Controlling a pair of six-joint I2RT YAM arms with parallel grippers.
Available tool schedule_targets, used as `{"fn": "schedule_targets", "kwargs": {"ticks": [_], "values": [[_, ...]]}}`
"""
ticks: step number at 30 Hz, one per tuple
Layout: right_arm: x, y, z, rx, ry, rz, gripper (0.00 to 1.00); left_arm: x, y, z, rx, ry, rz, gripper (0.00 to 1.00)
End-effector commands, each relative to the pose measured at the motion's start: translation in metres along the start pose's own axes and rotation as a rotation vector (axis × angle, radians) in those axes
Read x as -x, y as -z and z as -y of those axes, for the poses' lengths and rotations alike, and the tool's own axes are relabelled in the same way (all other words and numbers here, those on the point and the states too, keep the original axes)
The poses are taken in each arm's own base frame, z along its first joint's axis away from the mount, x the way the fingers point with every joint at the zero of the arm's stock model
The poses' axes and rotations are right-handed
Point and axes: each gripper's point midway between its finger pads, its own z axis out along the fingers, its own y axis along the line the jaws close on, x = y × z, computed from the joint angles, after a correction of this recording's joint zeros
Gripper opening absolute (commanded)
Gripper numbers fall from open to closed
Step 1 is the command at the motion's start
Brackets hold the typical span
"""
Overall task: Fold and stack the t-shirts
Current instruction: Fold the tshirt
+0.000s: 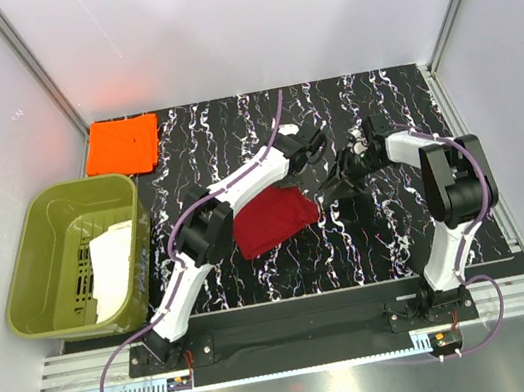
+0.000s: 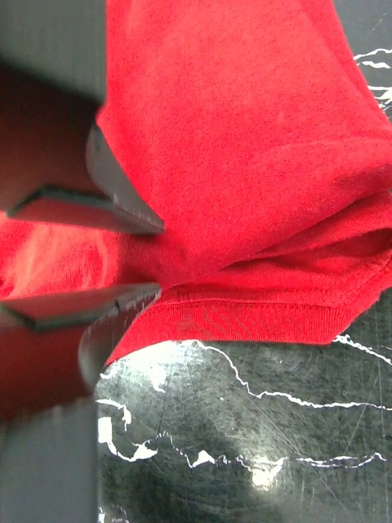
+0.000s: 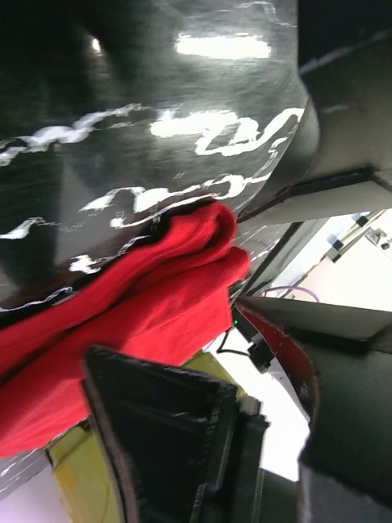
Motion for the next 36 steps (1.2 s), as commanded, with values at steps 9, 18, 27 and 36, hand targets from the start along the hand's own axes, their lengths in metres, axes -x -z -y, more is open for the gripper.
{"fn": "schedule_targets", "kwargs": {"ticks": [9,18,27,36], "values": [[0.038,-0.009,-0.044,0.122,0.044,0.028,0.46,0.005,0.003,-0.002,-0.006,-0.045,0.022,0.51],[0.031,-0.027,-0.050,0.138,0.032,-0.008,0.44,0.002,-0.002,-0.003,-0.028,-0.066,0.012,0.11],[0.039,-0.047,-0.055,0.148,0.095,-0.035,0.21,0.038,0.052,-0.008,-0.115,-0.012,0.105,0.00],[0.033,-0.082,-0.064,0.152,0.129,-0.095,0.09,0.043,0.069,-0.007,-0.159,0.020,0.116,0.00]]}}
